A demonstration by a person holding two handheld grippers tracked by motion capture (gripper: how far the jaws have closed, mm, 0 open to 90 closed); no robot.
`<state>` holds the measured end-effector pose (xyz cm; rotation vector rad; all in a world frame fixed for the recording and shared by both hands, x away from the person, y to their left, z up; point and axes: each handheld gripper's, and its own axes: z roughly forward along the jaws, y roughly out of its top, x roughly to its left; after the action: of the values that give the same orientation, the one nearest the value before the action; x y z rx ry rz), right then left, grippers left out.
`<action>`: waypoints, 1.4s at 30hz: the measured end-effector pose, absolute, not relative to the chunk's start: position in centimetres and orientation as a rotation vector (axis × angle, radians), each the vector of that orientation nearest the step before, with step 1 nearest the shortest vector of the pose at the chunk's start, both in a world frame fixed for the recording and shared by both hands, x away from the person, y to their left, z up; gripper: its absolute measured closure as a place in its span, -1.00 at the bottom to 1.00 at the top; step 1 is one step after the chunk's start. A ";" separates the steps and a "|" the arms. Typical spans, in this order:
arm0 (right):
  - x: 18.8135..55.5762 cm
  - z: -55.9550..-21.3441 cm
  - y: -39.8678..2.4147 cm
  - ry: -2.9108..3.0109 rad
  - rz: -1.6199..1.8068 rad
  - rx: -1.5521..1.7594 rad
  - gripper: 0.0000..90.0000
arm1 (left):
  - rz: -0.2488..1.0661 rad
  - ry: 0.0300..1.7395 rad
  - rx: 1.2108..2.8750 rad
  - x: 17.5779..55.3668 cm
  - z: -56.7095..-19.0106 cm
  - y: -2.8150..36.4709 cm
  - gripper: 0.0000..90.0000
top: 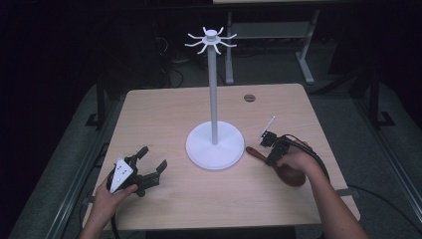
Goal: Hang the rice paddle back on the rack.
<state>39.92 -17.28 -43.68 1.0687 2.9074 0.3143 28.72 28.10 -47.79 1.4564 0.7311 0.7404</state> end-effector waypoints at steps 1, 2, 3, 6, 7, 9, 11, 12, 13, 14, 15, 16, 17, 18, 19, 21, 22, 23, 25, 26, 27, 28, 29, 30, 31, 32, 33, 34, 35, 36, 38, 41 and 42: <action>39.9 -43.6 -17.5 2.904 0.341 1.079 0.72 | 0.740 0.732 1.457 28.7 -47.8 28.1 -0.72; 39.8 -43.5 -17.7 2.902 0.358 1.086 0.72 | 0.741 0.732 1.458 28.7 -47.8 28.1 -0.72; 39.8 -43.4 -17.9 2.888 0.390 1.081 0.72 | 0.740 0.733 1.455 28.7 -47.8 28.1 -0.72; 39.5 -43.0 -18.5 2.863 0.484 1.104 0.72 | 0.741 0.731 1.458 28.7 -47.8 28.1 -0.72; 39.4 -42.8 -18.6 2.850 0.502 1.105 0.72 | 0.741 0.731 1.458 28.7 -47.8 28.1 -0.72; 39.1 -42.1 -19.1 2.813 0.572 1.106 0.72 | 0.741 0.731 1.458 28.7 -47.8 28.1 -0.72; 39.0 -41.5 -19.4 2.780 0.613 1.110 0.72 | 0.741 0.731 1.458 28.7 -47.8 28.1 -0.72; 38.9 -41.2 -19.5 2.763 0.647 1.113 0.72 | 0.741 0.731 1.458 28.7 -47.8 28.1 -0.72; 38.8 -40.9 -19.7 2.746 0.681 1.109 0.72 | 0.740 0.732 1.458 28.7 -47.8 28.1 -0.72; 38.7 -40.6 -19.9 2.725 0.714 1.115 0.72 | 0.741 0.731 1.458 28.7 -47.8 28.1 -0.72; 38.6 -40.2 -20.1 2.700 0.753 1.118 0.72 | 0.739 0.733 1.455 28.7 -47.8 28.1 -0.72; 38.5 -40.0 -20.2 2.685 0.773 1.126 0.72 | 0.740 0.732 1.456 28.7 -47.8 28.1 -0.72; 38.4 -39.8 -20.5 2.658 0.809 1.128 0.72 | 0.739 0.733 1.453 28.7 -47.8 28.1 -0.72; 38.3 -39.6 -20.7 2.637 0.845 1.130 0.72 | 0.739 0.733 1.455 28.7 -47.8 28.1 -0.72; 38.2 -39.4 -20.8 2.622 0.869 1.130 0.72 | 0.738 0.733 1.453 28.7 -47.8 28.1 -0.72; 37.9 -39.1 -21.1 2.590 0.913 1.113 0.73 | 0.738 0.732 1.453 28.7 -47.8 28.1 -0.72; 37.8 -39.0 -21.4 2.572 0.949 1.119 0.73 | 0.738 0.732 1.453 28.7 -47.8 28.1 -0.72; 37.6 -39.0 -21.6 2.552 0.996 1.124 0.73 | 0.738 0.733 1.454 28.7 -47.8 28.1 -0.72; 37.5 -39.0 -22.0 2.531 1.039 1.135 0.73 | 0.738 0.732 1.454 28.7 -47.8 28.1 -0.72; 37.4 -39.0 -22.2 2.518 1.052 1.143 0.73 | 0.738 0.732 1.453 28.7 -47.8 28.1 -0.72; 37.4 -39.0 -22.4 2.506 1.066 1.151 0.73 | 0.737 0.732 1.453 28.7 -47.8 28.1 -0.72; 37.3 -39.0 -22.7 2.495 1.078 1.153 0.73 | 0.738 0.732 1.454 28.7 -47.8 28.1 -0.72; 37.2 -39.0 -22.8 2.484 1.091 1.166 0.73 | 0.738 0.732 1.454 28.7 -47.8 28.1 -0.72; 37.2 -38.9 -23.0 2.474 1.109 1.163 0.73 | 0.738 0.732 1.455 28.7 -47.8 28.1 -0.72; 37.1 -38.9 -23.2 2.458 1.136 1.172 0.73 | 0.738 0.731 1.455 28.7 -47.8 28.1 -0.72; 37.1 -38.7 -23.4 2.450 1.156 1.164 0.73 | 0.738 0.731 1.456 28.7 -47.8 28.1 -0.72; 36.9 -38.6 -23.5 2.439 1.175 1.166 0.73 | 0.737 0.732 1.454 28.7 -47.8 28.1 -0.72; 36.9 -38.5 -23.6 2.428 1.187 1.158 0.73 | 0.737 0.731 1.454 28.7 -47.8 28.1 -0.72; 36.7 -38.3 -23.7 2.415 1.204 1.159 0.73 | 0.738 0.731 1.456 28.7 -47.8 28.1 -0.72; 36.6 -38.2 -23.8 2.406 1.224 1.158 0.73 | 0.739 0.729 1.459 28.7 -47.8 28.1 -0.72; 36.4 -37.9 -24.0 2.386 1.261 1.142 0.73 | 0.739 0.730 1.458 28.7 -47.8 28.1 -0.72; 36.1 -37.4 -24.0 2.351 1.318 1.115 0.73 | 0.740 0.730 1.459 28.7 -47.8 28.1 -0.72; 36.0 -37.3 -24.1 2.343 1.332 1.101 0.73 | 0.740 0.730 1.459 28.7 -47.8 28.1 -0.72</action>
<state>36.04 -24.07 -37.33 1.1012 2.3435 1.3324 28.72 28.10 -47.79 1.4590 0.7298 0.7399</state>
